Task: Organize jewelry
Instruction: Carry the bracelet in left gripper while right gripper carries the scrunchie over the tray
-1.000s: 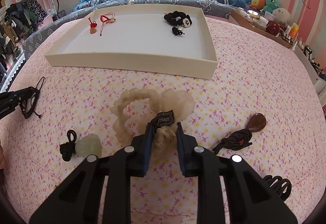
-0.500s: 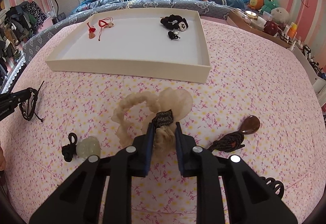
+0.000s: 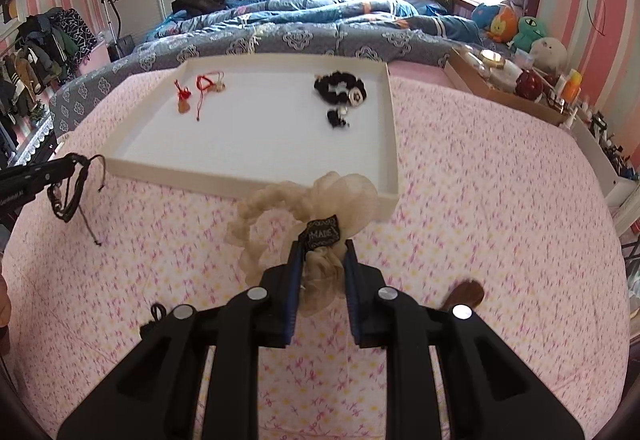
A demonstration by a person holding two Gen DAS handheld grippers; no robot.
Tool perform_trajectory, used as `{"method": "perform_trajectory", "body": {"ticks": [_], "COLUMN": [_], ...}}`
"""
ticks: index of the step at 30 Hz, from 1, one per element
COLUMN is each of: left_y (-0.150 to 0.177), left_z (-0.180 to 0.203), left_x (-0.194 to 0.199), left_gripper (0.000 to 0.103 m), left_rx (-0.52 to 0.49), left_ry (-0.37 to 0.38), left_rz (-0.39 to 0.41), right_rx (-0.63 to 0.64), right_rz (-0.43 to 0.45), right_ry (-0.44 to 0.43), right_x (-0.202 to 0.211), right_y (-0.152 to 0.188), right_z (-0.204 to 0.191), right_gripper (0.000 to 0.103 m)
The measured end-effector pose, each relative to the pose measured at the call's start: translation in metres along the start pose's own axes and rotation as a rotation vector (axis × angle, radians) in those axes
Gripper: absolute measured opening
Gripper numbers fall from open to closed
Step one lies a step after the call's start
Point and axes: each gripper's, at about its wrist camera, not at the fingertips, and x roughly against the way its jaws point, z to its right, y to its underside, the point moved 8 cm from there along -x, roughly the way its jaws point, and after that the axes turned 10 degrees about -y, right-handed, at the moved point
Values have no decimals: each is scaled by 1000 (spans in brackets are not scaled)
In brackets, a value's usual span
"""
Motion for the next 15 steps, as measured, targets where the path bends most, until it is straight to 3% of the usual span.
{"method": "perform_trajectory", "body": {"ticks": [6, 15], "left_y": [-44, -98], "left_z": [6, 21], "left_x": [-12, -70], "left_gripper": [11, 11], "left_rx": [29, 41], "left_ry": [24, 2], "left_rz": [-7, -54], "right_rx": [12, -12], "right_rz": [20, -19], "right_ry": [-16, -26], "right_x": [-4, -52], "right_y": [-37, -88], "right_z": [7, 29], "right_gripper": [20, 20]}}
